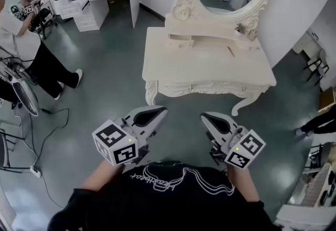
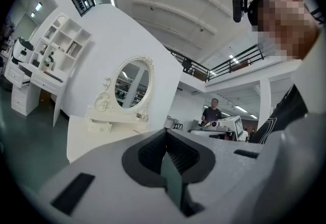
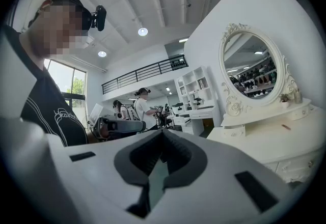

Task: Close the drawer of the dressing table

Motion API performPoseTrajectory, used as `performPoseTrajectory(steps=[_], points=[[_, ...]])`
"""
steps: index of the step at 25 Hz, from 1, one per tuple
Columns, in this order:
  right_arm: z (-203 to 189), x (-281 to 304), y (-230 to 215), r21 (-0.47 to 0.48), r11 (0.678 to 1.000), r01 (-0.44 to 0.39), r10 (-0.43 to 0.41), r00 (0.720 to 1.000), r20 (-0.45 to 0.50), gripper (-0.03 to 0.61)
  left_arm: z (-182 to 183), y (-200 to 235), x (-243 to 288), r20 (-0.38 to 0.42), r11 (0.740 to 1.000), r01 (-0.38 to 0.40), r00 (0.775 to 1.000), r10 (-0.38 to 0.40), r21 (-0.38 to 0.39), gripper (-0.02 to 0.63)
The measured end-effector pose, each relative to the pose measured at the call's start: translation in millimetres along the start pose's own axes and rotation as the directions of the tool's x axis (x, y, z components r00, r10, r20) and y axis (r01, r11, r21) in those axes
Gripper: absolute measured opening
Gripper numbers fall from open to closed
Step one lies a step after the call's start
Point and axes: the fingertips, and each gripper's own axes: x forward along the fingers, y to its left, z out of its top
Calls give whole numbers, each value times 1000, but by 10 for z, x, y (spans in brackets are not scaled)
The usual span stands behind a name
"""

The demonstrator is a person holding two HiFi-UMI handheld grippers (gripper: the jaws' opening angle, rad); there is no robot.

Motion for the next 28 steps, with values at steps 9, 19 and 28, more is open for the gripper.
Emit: performPoseTrajectory(steps=[9,19,28], points=[[-1,89,99,-13,999,47,-47,999,24,50,-11,62,-195,1,1000,-1,1000,1,0,3],[-21,112,-32,-82,989,120,-119,993,20,354,9,146,-252,-4,1000,-17,1000,17,10,3],[3,321,-461,-63,989,136,-135,991,20,380,36,473,-50,-8,998,-61,998,62,13,3]])
